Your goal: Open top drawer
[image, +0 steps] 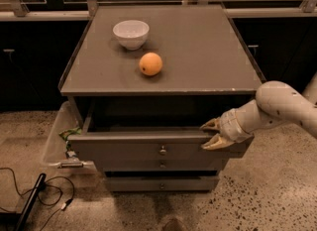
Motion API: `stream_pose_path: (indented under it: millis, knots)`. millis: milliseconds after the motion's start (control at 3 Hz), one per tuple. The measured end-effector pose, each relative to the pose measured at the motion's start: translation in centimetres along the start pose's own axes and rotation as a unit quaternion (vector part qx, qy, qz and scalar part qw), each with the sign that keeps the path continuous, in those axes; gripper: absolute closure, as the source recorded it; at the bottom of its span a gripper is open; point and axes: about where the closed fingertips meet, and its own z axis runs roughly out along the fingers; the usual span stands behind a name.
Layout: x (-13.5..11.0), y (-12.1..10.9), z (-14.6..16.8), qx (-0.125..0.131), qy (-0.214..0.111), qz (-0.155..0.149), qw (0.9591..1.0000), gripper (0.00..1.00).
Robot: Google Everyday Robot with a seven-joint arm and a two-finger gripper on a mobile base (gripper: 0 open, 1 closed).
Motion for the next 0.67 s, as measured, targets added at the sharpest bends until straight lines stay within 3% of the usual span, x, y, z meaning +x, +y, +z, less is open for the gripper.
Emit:
stream_pose_path:
  millis: [667]
  knots:
    - [0.0,0.01,0.01,0.0,0.0,0.0,1.0,0.35]
